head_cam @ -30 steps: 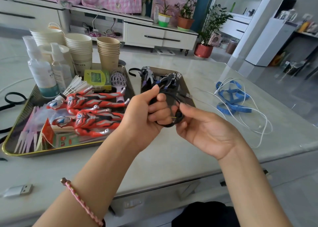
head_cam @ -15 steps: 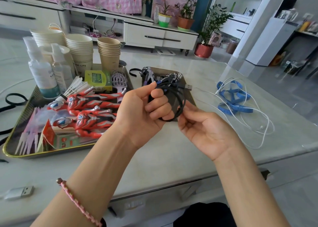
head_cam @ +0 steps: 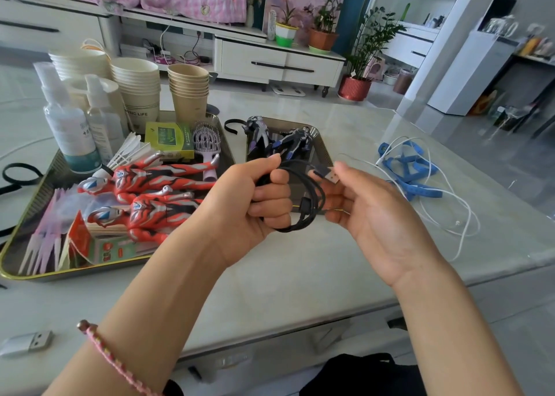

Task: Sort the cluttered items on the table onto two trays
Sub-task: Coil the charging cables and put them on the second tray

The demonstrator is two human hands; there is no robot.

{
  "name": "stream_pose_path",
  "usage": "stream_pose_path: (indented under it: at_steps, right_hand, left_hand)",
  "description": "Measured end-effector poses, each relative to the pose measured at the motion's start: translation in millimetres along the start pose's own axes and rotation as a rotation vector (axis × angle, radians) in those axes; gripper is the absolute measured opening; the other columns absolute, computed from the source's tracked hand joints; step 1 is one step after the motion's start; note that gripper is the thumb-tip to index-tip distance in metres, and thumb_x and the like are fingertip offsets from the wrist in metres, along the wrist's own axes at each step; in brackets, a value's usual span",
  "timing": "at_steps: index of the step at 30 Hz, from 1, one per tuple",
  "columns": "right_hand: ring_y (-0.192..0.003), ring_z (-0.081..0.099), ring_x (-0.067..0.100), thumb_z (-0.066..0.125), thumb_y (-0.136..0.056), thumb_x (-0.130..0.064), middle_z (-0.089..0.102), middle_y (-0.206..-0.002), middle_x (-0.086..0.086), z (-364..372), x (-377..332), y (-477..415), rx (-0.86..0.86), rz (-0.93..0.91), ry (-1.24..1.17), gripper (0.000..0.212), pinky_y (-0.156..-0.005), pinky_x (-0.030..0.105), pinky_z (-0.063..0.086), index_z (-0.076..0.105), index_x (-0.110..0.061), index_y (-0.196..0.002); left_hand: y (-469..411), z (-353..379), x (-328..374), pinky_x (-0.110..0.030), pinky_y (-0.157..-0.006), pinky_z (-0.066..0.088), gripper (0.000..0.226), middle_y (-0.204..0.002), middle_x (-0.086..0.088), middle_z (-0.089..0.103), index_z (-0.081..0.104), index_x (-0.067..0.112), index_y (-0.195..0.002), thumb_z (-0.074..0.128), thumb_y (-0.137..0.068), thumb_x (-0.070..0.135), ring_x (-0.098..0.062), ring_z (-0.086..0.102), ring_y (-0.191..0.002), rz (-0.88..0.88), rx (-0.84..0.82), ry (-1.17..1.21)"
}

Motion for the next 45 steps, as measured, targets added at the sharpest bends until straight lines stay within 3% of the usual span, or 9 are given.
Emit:
stream_pose_path:
  at_steps: [3,6,15,20,25,32,34,41,45]
  right_hand:
    - [-0.067,0.057,0.008,0.065,-0.072,-0.022,0.065,-0.069,-0.003,0,2,2,-0.068,0.004,0.009,0.007,-0.066,0.023,0.042,0.068,-0.018,-0.066]
    - [-0.077,0.06,0.01,0.067,-0.059,-0.026,0.067,-0.077,0.0,3,7,4,-0.164,0.031,0.04,0.014,-0.077,0.026,0.049,0.071,-0.017,-0.069]
    - [-0.072,0.063,0.013,0.068,-0.078,0.0,0.067,-0.084,0.007,7,13,2,0.042,-0.105,0.013,0.023,-0.067,0.025,0.055,0.056,-0.015,-0.09]
    - [-0.069,0.062,-0.001,0.064,-0.082,0.001,0.067,-0.078,-0.007,11,13,1,0.042,-0.245,0.313,0.026,-0.068,0.013,0.05,0.063,-0.025,-0.086]
    - [-0.063,0.055,0.003,0.059,-0.081,-0.003,0.062,-0.073,-0.006,11,18,-1,0.133,-0.289,0.586,0.011,-0.058,0.014,0.044,0.057,-0.014,-0.085]
    - [-0.058,0.055,0.01,0.06,-0.082,-0.012,0.061,-0.067,0.0,7,13,-2,-0.184,0.125,0.026,0.001,-0.05,0.02,0.045,0.061,-0.012,-0.082]
    - [-0.058,0.054,0.012,0.058,-0.074,-0.022,0.06,-0.077,0.009,2,12,-3,-0.227,0.156,-0.103,0.021,-0.05,0.019,0.047,0.064,-0.007,-0.088]
    - [-0.052,0.053,0.006,0.064,-0.067,-0.022,0.062,-0.066,0.002,-8,16,-8,-0.07,0.115,-0.122,0.019,-0.05,0.016,0.046,0.066,-0.008,-0.08]
    - [-0.055,0.052,0.008,0.064,-0.082,-0.018,0.061,-0.065,0.003,-10,14,-10,0.103,-0.018,0.007,0.01,-0.053,0.016,0.046,0.067,-0.01,-0.077]
  left_hand:
    - [-1,-3,1,-0.016,-0.035,0.018,0.042,-0.038,0.009,0.02,0.039,0.015,-0.056,0.038,-0.097,0.026,-0.004,0.018,-0.028,0.035,0.055,-0.106]
    - [-1,-3,0,-0.016,-0.035,0.018,0.042,-0.038,0.009,0.02,0.039,0.015,-0.056,0.038,-0.097,0.026,-0.004,0.018,-0.028,0.037,0.063,-0.098]
    - [-2,0,-8,-0.018,-0.039,0.022,0.041,-0.04,0.007,0.022,0.038,0.014,-0.058,0.036,-0.097,0.026,-0.006,0.02,-0.031,0.043,0.048,-0.061]
    - [-4,3,-13,-0.019,-0.041,0.025,0.042,-0.042,0.005,0.025,0.04,0.012,-0.061,0.039,-0.098,0.031,-0.009,0.025,-0.035,0.072,0.105,-0.192]
    - [-5,10,-20,-0.018,-0.04,0.021,0.038,-0.042,0.006,0.022,0.042,0.011,-0.06,0.042,-0.096,0.023,-0.008,0.021,-0.034,0.055,0.084,-0.247]
    - [-2,0,-9,-0.017,-0.037,0.016,0.034,-0.04,0.009,0.017,0.04,0.014,-0.055,0.04,-0.089,0.016,-0.005,0.014,-0.031,0.02,0.074,-0.134]
    - [-3,-5,-6,-0.014,-0.035,0.02,0.034,-0.039,0.009,0.019,0.042,0.013,-0.056,0.041,-0.09,0.017,-0.004,0.017,-0.03,0.011,0.079,-0.084]
    - [-6,-9,-6,-0.024,-0.055,0.049,0.028,-0.047,0.002,0.046,0.058,0.009,-0.067,0.054,-0.091,0.023,-0.013,0.058,-0.052,0.067,0.131,-0.265]
    - [-5,-10,-7,-0.027,-0.066,0.052,0.026,-0.049,0.004,0.049,0.065,0.012,-0.076,0.055,-0.09,0.032,-0.017,0.067,-0.067,0.241,0.232,-0.503]
Point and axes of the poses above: each hand's wrist, its own y-axis away from the middle knuckle, its own z-axis out of the palm, x = y × z, the point moved 3 cm from there along -y, towards the middle knuckle
